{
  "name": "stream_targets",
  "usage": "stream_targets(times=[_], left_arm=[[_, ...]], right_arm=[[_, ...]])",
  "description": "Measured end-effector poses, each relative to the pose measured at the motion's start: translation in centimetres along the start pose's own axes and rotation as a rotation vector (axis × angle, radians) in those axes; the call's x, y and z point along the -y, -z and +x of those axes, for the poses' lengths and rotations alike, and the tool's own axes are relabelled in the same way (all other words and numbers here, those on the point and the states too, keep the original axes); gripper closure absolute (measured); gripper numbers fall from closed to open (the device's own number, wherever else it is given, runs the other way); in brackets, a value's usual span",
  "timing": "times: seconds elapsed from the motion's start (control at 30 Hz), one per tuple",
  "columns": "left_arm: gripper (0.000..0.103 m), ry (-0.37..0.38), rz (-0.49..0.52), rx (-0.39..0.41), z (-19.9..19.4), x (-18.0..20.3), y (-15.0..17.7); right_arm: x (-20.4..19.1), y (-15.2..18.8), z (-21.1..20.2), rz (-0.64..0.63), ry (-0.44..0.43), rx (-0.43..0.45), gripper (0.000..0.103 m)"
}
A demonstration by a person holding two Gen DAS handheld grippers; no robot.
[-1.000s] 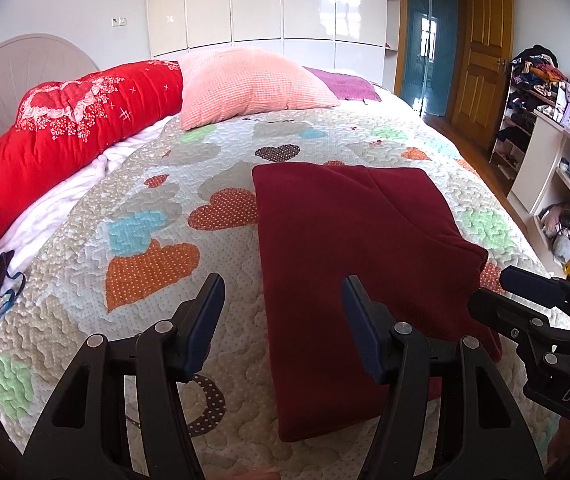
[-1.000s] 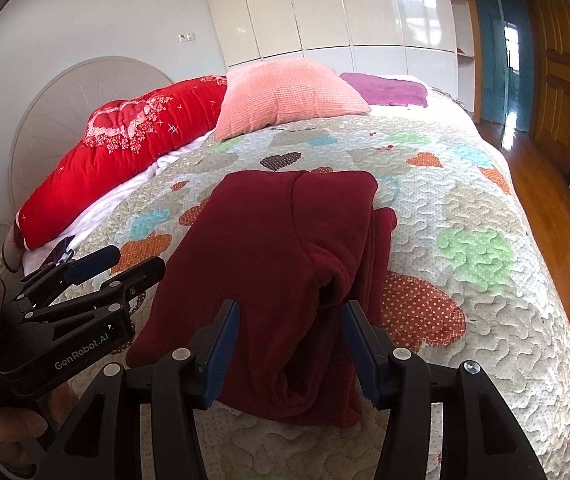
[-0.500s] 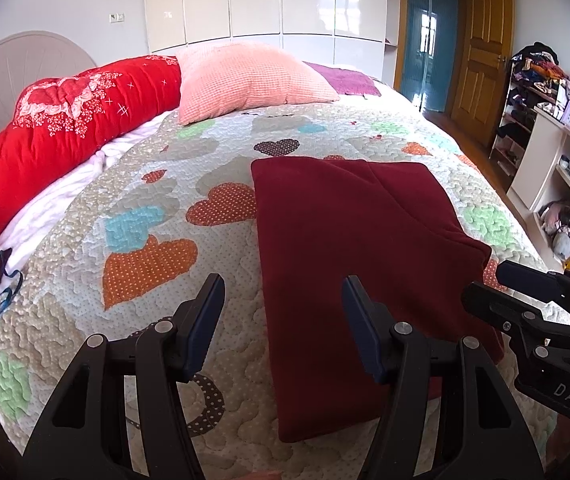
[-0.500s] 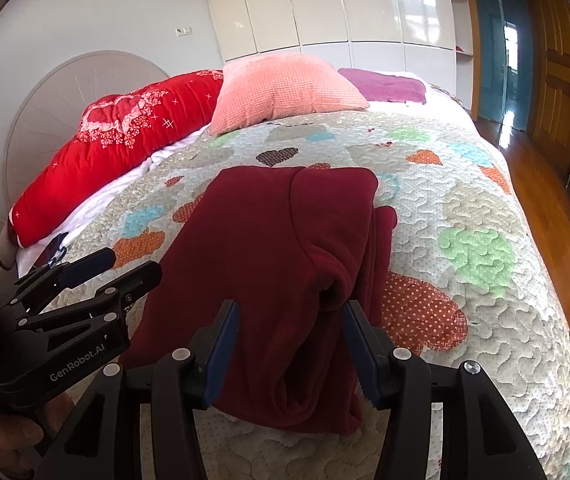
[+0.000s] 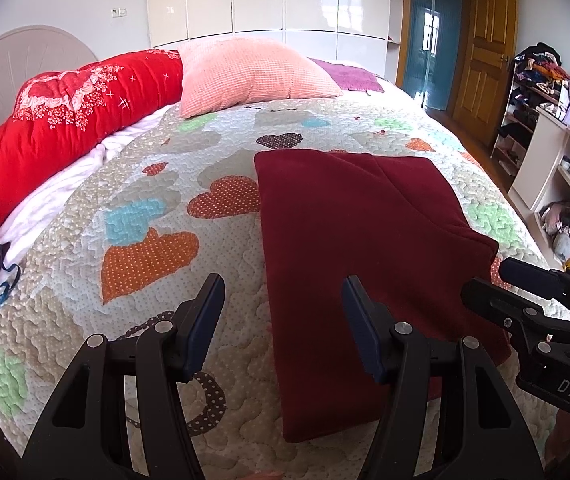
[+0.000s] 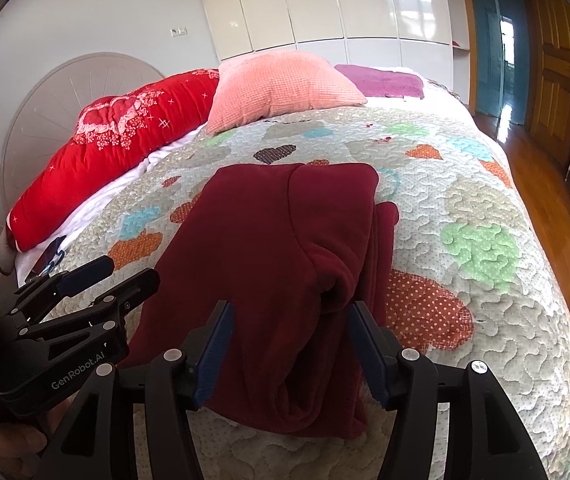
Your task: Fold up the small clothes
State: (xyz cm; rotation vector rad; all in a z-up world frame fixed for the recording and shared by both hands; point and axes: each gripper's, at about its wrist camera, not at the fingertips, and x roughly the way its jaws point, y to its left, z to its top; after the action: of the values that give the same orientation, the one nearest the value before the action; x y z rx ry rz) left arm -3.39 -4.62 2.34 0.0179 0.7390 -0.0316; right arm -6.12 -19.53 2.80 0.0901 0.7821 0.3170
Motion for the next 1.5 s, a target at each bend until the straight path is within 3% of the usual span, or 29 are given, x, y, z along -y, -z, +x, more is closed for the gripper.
stream_targets(times=[1.5], left_arm=[[0.042,-0.010,-0.005,-0.004,-0.11,0.33,0.17]], right_arm=[[0.38,0.18,-0.21,0.038,0.004,0.008,0.040]])
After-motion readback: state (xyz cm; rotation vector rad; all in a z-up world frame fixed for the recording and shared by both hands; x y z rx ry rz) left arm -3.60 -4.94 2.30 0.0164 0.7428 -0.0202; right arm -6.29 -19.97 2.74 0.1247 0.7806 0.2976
